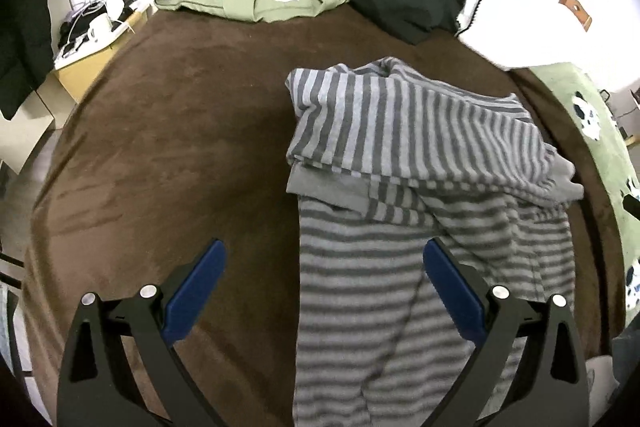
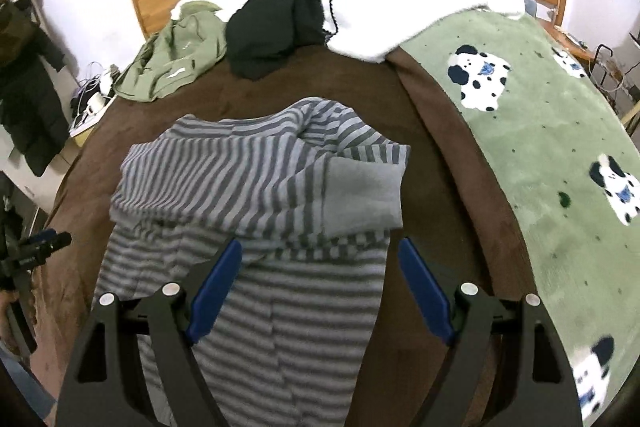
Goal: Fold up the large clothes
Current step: 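Open and raise both tools above the folded hoodie, then grasp the grey ribbed hem of the hoodie with both tools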
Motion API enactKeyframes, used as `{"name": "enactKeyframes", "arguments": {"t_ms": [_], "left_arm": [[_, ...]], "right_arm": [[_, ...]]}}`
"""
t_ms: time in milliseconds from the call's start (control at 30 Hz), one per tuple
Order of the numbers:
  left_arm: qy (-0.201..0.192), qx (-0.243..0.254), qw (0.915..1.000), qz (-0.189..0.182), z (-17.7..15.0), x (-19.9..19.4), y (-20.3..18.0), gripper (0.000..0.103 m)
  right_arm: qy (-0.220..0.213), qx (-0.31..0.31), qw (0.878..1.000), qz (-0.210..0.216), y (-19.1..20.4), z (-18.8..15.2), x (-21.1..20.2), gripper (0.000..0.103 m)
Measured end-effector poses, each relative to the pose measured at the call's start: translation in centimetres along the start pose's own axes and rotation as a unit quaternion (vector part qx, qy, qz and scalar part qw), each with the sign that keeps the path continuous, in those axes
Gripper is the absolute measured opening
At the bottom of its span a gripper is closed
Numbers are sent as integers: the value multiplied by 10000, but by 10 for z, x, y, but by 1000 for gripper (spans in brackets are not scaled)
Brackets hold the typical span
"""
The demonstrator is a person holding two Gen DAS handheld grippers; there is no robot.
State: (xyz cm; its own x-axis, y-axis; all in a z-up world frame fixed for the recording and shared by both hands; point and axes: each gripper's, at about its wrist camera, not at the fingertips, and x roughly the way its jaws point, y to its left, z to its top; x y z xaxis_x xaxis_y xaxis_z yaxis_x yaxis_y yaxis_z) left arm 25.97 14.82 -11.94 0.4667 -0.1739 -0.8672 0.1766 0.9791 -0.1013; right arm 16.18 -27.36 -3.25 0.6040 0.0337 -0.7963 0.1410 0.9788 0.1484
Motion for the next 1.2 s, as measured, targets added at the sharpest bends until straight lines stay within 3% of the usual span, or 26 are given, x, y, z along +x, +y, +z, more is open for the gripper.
{"name": "enactKeyframes", "arguments": {"t_ms": [133,200,300,600,733,967,1200], "left_arm": [[50,-17,9999,-111,-14,-31,0,96],[55,-25,10000,43,-23,-47,0,96],[11,-300,9994,-160,-40,-69,3,96],[440,-475,9976,-255,-102,-99,-18,96],[831,-414,9955,-165,-129,-83,-25,96],[1286,-1099,9856,86,-159,-42,1,88],[1696,-1244,9775,151,-173,-10,1,87]], "right_arm": [[-30,-32,9999,167,10,-20,-34,80],[-52,-80,9997,240,14,-32,-50,80],[24,-143,9994,302,19,-52,-73,80],[800,310,9951,498,19,-124,-104,80],[1023,507,9921,524,20,-143,-95,80],[1575,631,9846,419,25,-169,-54,80],[1961,956,9744,538,13,-184,-23,80]]}}
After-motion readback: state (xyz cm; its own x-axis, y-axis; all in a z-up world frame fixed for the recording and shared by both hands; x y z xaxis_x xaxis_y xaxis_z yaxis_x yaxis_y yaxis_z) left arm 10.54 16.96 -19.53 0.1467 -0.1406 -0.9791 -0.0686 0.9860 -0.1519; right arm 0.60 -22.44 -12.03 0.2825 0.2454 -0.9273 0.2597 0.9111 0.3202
